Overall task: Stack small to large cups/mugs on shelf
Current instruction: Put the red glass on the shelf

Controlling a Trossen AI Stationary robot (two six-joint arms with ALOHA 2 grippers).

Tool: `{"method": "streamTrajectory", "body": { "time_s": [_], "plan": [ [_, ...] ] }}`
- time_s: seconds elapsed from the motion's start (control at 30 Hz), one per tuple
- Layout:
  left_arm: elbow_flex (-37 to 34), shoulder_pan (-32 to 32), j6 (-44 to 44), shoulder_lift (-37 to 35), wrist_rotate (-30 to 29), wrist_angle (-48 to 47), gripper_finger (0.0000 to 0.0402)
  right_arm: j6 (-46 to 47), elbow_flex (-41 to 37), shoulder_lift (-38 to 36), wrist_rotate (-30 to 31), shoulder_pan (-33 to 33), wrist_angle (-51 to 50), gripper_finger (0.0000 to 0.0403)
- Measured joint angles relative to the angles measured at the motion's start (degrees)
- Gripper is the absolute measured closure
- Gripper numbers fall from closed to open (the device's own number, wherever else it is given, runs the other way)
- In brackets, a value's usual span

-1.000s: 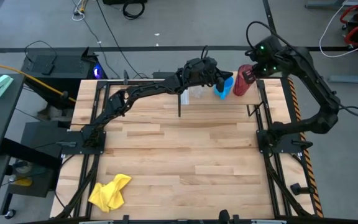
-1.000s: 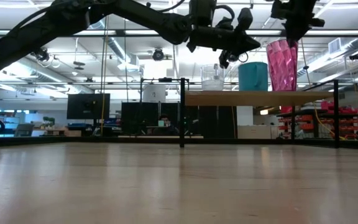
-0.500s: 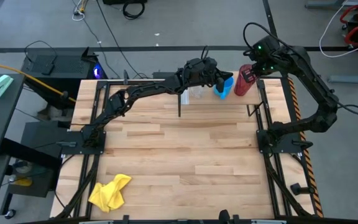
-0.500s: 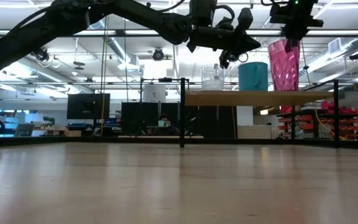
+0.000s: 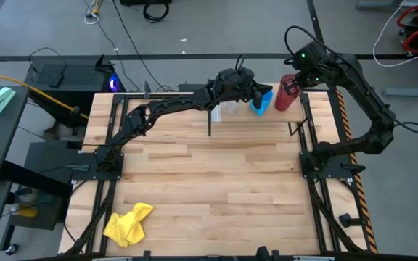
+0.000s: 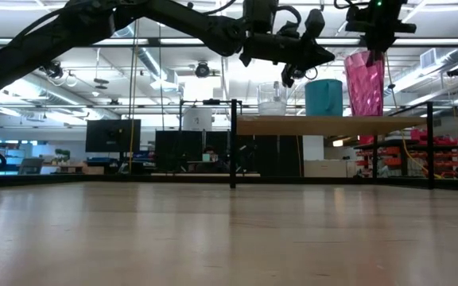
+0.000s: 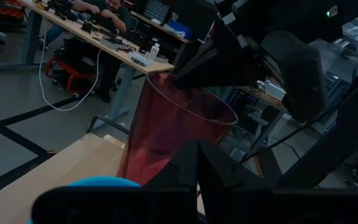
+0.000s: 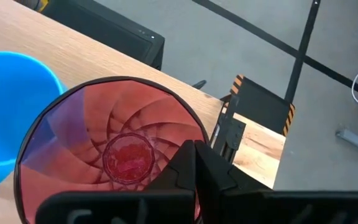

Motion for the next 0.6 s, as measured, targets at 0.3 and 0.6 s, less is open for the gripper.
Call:
{"method": "streamTrajectory", "body": {
  "time_s": [0.3,0.6],
  "plan": [
    [0.0,-0.2,0.0,0.0,0.3,-1.3,0.0379,2.7,0.0,0.0,0.9,0.1,-0.1,0.0398],
    [0.0,-0.5,-0.4,0.0,1.5,-1.3,0.0388,5.4,0.0,0.0,3.2,1.8,-0.7,0.0399]
  ]
}}
